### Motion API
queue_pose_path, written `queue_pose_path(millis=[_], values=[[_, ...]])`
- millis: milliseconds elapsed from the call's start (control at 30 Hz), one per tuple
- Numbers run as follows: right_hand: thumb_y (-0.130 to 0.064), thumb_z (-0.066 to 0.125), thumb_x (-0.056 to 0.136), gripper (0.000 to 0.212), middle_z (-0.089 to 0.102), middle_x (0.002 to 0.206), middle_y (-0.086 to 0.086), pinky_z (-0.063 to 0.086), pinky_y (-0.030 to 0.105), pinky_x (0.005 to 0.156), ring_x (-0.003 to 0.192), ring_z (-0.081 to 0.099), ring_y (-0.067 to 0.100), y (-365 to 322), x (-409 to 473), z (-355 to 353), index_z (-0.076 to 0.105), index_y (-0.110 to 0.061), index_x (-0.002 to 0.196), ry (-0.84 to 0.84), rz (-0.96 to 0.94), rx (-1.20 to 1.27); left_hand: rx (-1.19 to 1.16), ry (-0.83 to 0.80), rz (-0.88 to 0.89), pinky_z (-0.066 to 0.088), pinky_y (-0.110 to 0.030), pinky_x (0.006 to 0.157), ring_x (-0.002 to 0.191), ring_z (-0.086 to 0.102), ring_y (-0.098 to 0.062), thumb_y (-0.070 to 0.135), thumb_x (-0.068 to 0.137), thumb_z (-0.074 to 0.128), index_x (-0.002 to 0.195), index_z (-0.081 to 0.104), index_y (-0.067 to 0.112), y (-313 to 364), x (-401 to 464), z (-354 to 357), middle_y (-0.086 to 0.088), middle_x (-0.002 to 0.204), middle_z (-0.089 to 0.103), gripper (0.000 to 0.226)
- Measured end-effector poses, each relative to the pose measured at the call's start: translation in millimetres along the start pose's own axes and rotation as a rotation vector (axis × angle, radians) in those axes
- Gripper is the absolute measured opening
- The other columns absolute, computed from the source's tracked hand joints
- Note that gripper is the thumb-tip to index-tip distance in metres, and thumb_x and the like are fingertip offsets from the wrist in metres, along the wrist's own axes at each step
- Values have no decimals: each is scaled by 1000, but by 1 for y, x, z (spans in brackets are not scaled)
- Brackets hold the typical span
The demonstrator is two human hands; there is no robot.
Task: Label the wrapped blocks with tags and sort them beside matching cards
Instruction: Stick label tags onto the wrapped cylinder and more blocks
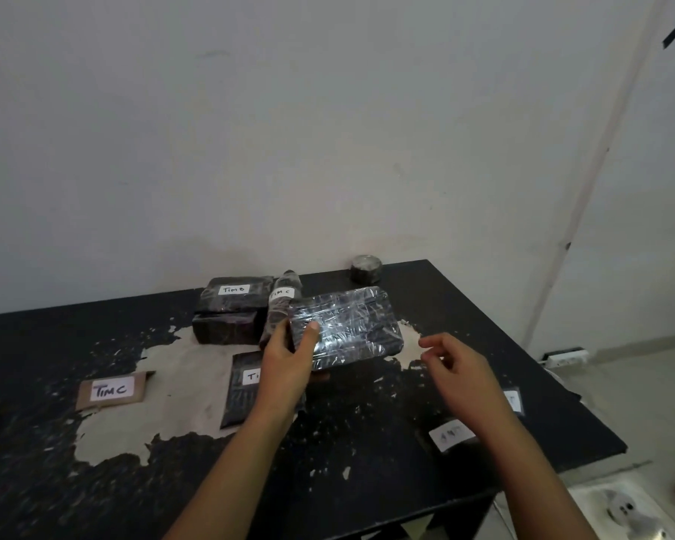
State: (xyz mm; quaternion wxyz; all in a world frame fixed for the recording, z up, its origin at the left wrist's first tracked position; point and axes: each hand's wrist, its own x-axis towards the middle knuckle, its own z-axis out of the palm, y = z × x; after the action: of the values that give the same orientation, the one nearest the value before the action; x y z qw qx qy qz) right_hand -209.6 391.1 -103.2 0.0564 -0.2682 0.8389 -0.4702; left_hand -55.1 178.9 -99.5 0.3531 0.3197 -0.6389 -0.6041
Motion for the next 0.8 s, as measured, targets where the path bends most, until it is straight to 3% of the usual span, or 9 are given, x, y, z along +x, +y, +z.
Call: queue_pose_path(millis=[100, 200, 367, 500, 600, 667, 767, 800], values=[[-20, 59, 111, 22, 75, 103, -11, 62, 39, 74, 83, 73, 17, 9, 2, -11, 70, -38, 119, -5, 9, -93, -2, -10, 6, 52, -56, 115, 145, 53, -21, 82, 81, 71, 157, 51, 39, -5, 3, 9, 10, 159, 55, 89], [-22, 56, 110, 25, 74, 117, -10, 60, 38, 85, 96, 70, 13, 20, 6, -22, 70, -36, 126, -17, -4, -334, 1, -23, 18, 48, -53, 119, 145, 54, -17, 87, 77, 70, 158, 49, 37, -8, 4, 18, 10, 159, 56, 98], [-28, 53, 108, 33, 68, 130, -13, 46, 53, 113, 123, 59, 17, 27, 10, -37, 63, -36, 139, -66, 5, -621, 10, -38, 31, 42, -47, 124, 147, 50, -15, 69, 93, 71, 161, 49, 30, -5, -2, 31, 9, 160, 54, 81], [-41, 56, 105, 47, 58, 149, -9, 35, 61, 120, 143, 47, 21, 33, 7, -48, 50, -37, 151, -122, 98, -765, 34, -42, 32, 41, -42, 124, 146, 48, -11, 64, 97, 70, 162, 47, 30, -9, -5, 36, 16, 157, 51, 78], [-47, 58, 102, 54, 53, 159, -6, 27, 64, 124, 155, 36, 26, 37, 7, -53, 47, -36, 154, -219, 194, -805, 40, -54, 8, 43, -40, 121, 143, 52, -13, 62, 98, 69, 159, 50, 29, -10, -8, 38, 12, 155, 57, 72], [-47, 59, 100, 48, 56, 155, -6, 27, 65, 123, 154, 36, 26, 37, 8, -53, 52, -36, 147, -232, 206, -816, 36, -51, -9, 42, -38, 119, 144, 50, -12, 62, 97, 69, 160, 49, 29, -12, -9, 39, 13, 157, 53, 74], [-45, 59, 99, 35, 60, 144, -7, 29, 63, 119, 146, 38, 25, 38, 9, -50, 56, -38, 133, -203, 179, -823, 31, -66, -16, 39, -31, 107, 132, 49, -7, 51, 103, 67, 159, 49, 26, -9, -11, 41, 19, 137, 57, 63], [-44, 58, 99, 33, 61, 142, -8, 30, 62, 118, 144, 38, 25, 38, 10, -48, 57, -38, 131, -195, 172, -830, 33, -71, -20, 40, -32, 107, 134, 50, -9, 51, 103, 67, 160, 48, 26, -9, -12, 41, 18, 140, 58, 65]])
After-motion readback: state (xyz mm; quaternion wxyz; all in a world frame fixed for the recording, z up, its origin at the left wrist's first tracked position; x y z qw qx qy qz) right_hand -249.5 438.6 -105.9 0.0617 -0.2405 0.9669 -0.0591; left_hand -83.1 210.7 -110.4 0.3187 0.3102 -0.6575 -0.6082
